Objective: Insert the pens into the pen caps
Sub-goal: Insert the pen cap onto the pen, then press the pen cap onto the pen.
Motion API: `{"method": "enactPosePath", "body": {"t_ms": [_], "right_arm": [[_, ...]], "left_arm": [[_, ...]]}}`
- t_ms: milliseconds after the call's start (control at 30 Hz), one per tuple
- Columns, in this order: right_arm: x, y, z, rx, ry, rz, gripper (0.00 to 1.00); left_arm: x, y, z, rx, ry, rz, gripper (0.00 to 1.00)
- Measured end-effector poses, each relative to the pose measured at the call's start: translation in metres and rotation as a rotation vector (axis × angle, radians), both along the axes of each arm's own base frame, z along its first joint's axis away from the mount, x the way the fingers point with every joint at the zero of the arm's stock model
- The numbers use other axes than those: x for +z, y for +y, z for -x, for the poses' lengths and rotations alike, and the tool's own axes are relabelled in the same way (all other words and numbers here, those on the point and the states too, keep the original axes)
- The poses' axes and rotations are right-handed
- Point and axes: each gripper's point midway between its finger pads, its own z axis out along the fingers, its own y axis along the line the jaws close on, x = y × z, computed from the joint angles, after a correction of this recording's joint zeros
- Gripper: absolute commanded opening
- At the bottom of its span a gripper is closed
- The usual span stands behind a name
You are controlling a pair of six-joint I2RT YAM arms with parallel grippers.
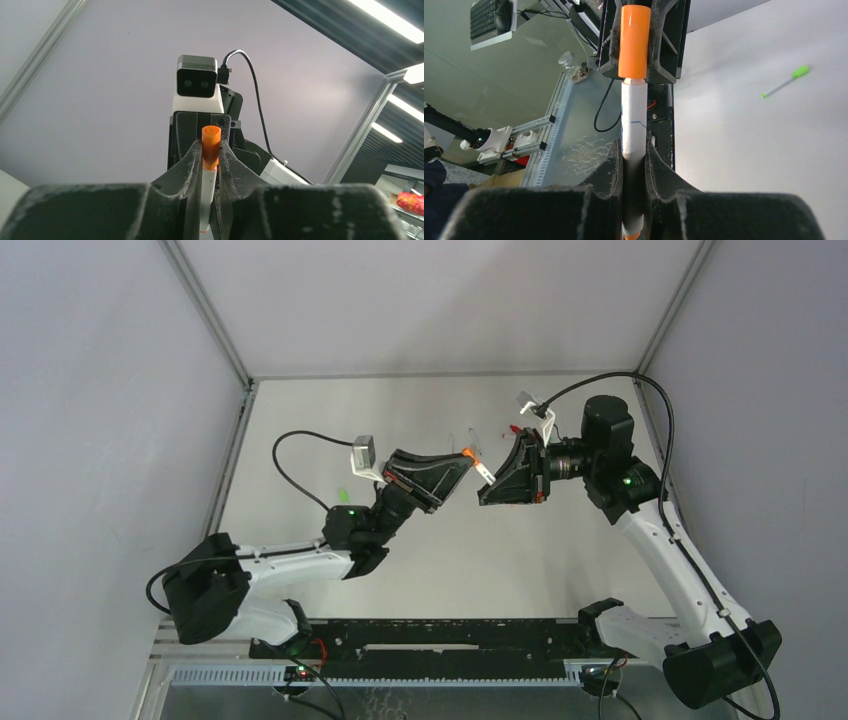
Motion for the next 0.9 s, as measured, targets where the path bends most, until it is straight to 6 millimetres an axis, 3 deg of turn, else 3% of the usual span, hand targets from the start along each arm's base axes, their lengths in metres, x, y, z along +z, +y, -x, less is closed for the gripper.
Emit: {"method": "enactPosePath", "body": {"t_ms": [433,667,900], "right_arm": [[-0.001,-0.002,-0.003,-0.013,-0.017,-0.009,0.0],[0.004,-0.004,-0.001,-0.011,-0.043,-0.022,0.0],[0.008,-0.008,0.001,-0.013,-0.067,-0.031,0.0]], "left_arm": [[-0.012,-0.008,0.001,-0.019,0.022,-0.063,0.34],[-0.016,-0.005,0.003,-0.012,0.026,-0.084,0.57],[-0.028,0.009,0.011,-0.005,0.052,-0.137,0.7]]}}
